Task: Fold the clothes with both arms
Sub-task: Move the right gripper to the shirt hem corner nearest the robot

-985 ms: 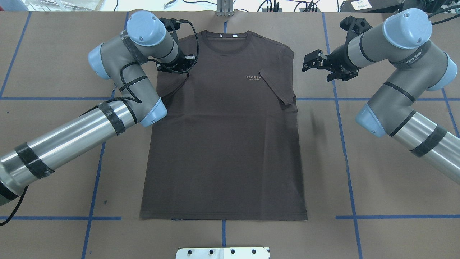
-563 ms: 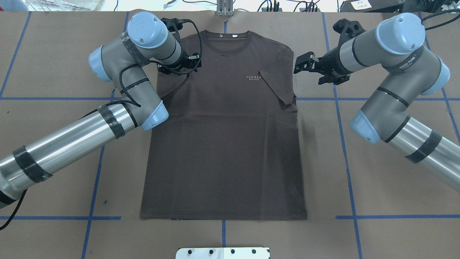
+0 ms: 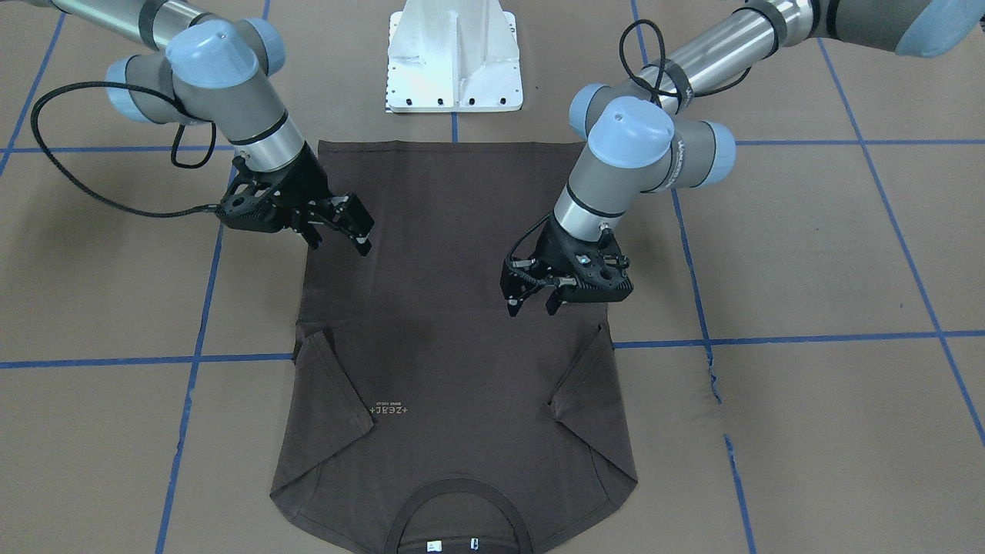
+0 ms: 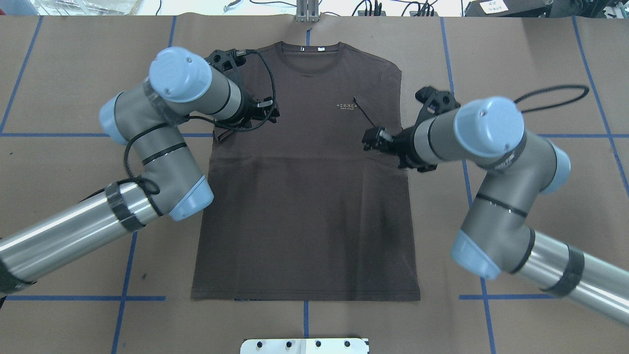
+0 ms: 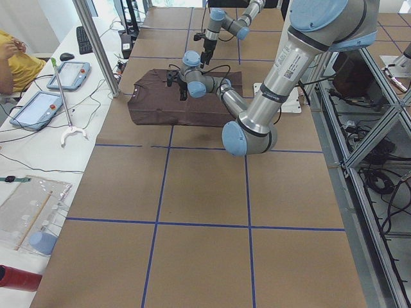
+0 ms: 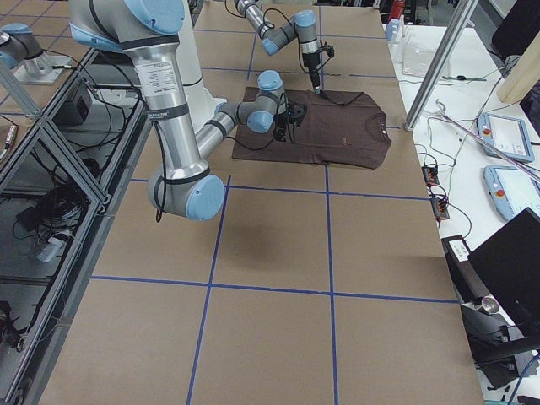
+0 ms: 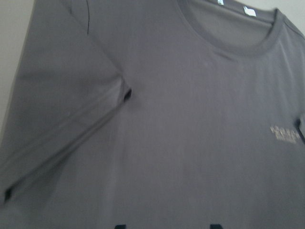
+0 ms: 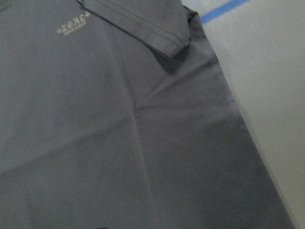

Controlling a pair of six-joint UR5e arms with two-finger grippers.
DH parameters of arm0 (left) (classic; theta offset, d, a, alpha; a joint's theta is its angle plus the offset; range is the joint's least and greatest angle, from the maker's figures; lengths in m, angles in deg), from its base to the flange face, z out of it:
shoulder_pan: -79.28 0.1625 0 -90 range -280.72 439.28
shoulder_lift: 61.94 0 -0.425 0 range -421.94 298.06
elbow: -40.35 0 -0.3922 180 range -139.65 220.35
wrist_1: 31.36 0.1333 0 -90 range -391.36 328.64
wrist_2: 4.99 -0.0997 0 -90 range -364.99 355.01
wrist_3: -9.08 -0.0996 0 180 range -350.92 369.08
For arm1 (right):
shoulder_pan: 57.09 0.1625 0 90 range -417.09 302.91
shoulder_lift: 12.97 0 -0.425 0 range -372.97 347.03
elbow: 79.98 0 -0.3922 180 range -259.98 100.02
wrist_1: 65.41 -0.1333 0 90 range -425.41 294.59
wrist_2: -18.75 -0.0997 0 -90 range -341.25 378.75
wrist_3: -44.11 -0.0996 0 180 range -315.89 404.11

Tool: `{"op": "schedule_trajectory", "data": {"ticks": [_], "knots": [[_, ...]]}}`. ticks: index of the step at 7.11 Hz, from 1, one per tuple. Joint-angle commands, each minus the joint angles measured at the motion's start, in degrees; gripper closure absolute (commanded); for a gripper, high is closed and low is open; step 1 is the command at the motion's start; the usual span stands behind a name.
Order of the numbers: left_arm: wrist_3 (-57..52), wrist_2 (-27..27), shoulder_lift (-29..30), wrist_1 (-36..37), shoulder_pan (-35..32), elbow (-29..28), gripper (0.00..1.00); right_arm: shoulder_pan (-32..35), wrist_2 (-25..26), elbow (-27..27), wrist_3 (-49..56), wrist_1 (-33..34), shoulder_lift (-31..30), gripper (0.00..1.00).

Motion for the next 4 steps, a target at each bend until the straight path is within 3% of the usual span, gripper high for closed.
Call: {"op": "schedule_trajectory", "data": {"ticks": [1,2,4], "knots": [[-0.2,0.0,-1.9,0.8,0.4,1.9,0.33,-12.3,12.6,8.8,-11.0,1.4,-10.7,0.06],[0.0,0.0,-1.9,0.8,0.4,2.0,0.32,-16.5,15.6,12.3,-16.2,5.9,-12.2,0.07],[0.0,0.0,-1.9,1.0,0.4,2.0,0.31,-24.5,24.7,12.5,-24.2,10.9,-12.3,0.16]]}}
